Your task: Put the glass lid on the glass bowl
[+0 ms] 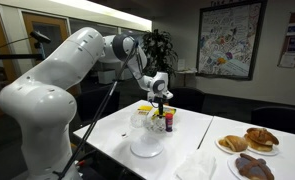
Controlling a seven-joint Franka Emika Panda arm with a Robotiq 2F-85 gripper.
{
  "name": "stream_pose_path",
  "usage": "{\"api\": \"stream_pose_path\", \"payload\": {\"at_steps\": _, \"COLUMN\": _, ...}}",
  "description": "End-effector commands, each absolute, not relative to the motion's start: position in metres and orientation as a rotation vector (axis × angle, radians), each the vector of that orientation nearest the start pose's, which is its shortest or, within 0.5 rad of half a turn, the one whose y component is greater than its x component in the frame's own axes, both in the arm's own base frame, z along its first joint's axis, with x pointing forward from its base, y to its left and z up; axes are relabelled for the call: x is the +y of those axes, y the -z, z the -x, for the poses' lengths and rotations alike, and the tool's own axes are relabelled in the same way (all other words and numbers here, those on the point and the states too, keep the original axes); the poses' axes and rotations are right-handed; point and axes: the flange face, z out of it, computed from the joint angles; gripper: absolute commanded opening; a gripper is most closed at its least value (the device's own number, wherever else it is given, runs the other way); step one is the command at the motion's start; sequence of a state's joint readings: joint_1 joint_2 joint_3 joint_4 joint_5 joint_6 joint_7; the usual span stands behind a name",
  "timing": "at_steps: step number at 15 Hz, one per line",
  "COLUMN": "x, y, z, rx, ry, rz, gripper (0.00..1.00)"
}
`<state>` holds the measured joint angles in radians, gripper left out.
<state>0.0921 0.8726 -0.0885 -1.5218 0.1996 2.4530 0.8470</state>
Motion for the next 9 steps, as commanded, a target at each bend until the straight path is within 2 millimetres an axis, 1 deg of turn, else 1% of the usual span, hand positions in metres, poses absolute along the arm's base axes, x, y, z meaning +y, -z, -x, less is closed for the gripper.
{"api": "stream_pose_path", "payload": {"at_steps": 1, "x": 0.011, "y": -0.146, "z": -0.711, "rx": 1.424, "ry": 0.014, "rz": 2.727, "gripper": 0.58}}
{"api": "stream_pose_path", "payload": {"at_steps": 7, "x": 0.009, "y": -0.15, "z": -0.713, "rx": 1.43, "ry": 0.011, "rz": 2.732, "gripper": 0.16}}
{"api": "stream_pose_path", "payload": {"at_steps": 9, "x": 0.007, "y": -0.155, "z": -0.714, "rx": 1.431, "ry": 0.021, "rz": 2.732, "gripper": 0.05}}
